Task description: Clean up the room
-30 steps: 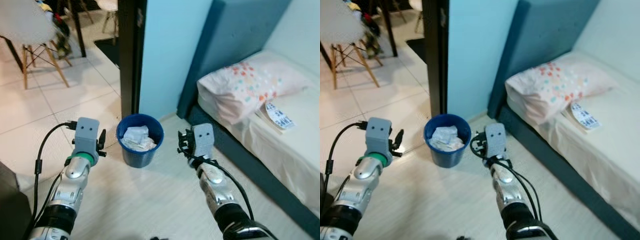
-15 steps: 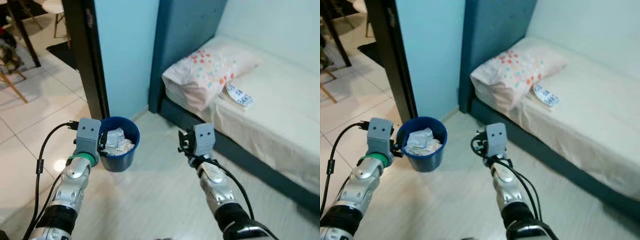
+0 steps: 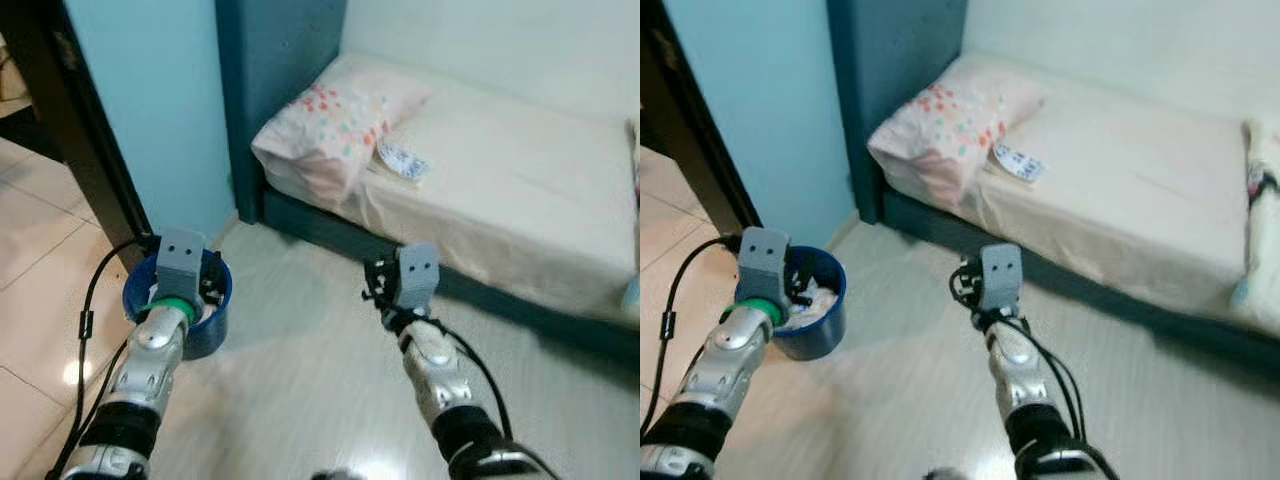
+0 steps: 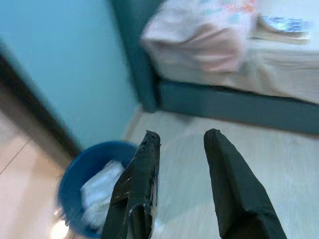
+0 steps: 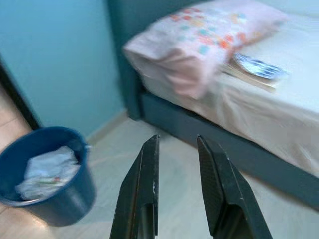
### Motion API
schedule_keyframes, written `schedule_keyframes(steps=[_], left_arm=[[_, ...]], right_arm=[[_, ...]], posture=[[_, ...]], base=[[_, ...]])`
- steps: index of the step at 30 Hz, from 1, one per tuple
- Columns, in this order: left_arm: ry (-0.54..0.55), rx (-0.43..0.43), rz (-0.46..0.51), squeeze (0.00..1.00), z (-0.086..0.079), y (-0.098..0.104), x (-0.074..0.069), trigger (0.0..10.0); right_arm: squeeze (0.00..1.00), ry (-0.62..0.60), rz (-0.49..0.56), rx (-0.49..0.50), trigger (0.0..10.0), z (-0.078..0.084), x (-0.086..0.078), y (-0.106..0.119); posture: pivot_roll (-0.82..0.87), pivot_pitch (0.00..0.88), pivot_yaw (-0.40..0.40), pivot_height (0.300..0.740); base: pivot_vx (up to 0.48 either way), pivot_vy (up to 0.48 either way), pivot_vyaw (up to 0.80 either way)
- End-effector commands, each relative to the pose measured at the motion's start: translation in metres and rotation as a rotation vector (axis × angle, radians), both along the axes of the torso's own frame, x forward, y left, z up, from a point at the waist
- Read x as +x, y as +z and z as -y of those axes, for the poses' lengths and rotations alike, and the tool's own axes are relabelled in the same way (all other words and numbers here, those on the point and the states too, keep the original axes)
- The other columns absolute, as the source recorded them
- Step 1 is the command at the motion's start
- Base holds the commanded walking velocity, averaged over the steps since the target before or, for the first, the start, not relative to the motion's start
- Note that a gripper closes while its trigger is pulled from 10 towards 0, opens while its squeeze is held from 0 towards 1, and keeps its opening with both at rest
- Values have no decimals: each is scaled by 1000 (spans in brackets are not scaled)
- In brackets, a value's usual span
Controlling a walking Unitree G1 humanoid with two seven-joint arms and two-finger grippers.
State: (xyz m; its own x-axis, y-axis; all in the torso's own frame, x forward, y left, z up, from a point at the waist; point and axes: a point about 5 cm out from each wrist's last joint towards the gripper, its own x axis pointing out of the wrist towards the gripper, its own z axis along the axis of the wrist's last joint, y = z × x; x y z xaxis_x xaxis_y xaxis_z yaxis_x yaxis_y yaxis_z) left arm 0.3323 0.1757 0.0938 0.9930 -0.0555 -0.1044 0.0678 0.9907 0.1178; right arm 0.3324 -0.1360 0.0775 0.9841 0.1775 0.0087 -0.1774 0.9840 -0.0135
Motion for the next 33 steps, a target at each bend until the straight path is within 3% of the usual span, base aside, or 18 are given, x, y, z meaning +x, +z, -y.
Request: schedule_keyframes(steps=[1,17,28,33], left_arm=[[-15,-3,-9,0,4,-3,-2,10000],[-27,-14,-10,0,10,-4,-3,10000],[-30,-10,-9,0,7,-2,-1,10000],[-24,-66,-30,0,9,-4,-2,10000]], right_arm=[[0,-24,-2,-1,10000,6,0,-1],[0,-52,-10,-10,10000,14,-2,-3],[0,-53,-8,-7,10000,9,0,-1],[0,-55,-7,-8,10000,10,-1,-1]], posture=[[38,27,40,740],[32,41,36,740],[33,38,38,740],[33,38,38,740]], base=[[0,0,-800],[0,0,-800],[0,0,-800],[0,0,-800]])
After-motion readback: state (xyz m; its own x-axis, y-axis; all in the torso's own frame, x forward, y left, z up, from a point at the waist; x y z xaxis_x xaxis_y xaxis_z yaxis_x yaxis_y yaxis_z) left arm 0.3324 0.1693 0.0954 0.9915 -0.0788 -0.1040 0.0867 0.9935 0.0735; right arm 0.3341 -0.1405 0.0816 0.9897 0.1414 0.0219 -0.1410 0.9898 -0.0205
